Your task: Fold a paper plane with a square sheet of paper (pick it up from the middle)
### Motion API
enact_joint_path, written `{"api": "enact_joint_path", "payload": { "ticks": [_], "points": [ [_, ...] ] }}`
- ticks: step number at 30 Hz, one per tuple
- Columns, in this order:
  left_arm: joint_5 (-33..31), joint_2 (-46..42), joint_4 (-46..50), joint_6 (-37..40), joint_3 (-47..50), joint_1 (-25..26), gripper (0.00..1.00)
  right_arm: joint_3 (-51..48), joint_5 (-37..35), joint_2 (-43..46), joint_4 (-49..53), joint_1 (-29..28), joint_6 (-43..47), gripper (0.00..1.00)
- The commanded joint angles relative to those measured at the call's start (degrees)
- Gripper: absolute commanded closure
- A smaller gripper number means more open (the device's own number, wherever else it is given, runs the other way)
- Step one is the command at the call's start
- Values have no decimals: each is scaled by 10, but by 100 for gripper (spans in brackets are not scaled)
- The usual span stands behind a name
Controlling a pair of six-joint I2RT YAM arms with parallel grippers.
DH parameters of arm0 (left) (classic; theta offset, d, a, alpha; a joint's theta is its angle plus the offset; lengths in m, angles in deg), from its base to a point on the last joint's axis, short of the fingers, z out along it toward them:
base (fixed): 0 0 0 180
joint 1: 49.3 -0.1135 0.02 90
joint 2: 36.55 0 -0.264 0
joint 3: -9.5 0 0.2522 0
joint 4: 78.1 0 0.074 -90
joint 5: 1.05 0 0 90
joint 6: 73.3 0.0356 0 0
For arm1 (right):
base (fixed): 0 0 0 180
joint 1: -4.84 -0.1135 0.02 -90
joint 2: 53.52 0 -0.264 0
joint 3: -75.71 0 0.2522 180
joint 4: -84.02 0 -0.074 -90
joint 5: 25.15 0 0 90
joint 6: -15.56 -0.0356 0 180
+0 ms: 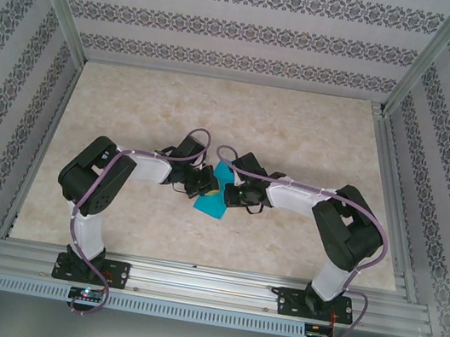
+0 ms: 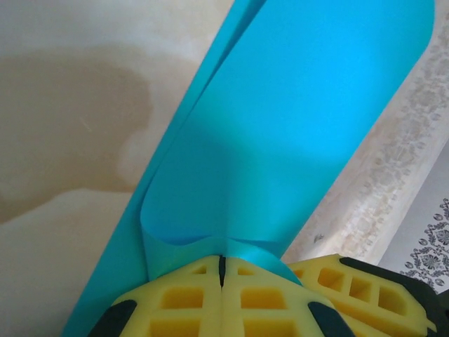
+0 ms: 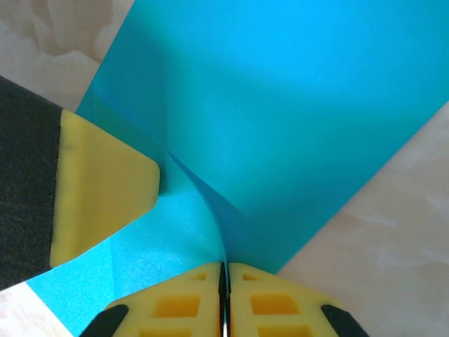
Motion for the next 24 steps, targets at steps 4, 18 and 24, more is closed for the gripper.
{"api": "enact_joint_path", "payload": {
  "ticks": [4, 18, 24],
  "points": [
    [-29, 20, 58, 33, 1, 7, 100, 6, -13, 50, 37, 13, -21, 72],
    [-22, 19, 61, 42, -7, 7, 100, -80, 155, 107, -130, 3, -198, 95],
    [-21, 19, 64, 45, -8, 7, 100, -81, 176, 50, -170, -16, -237, 99]
  ]
}}
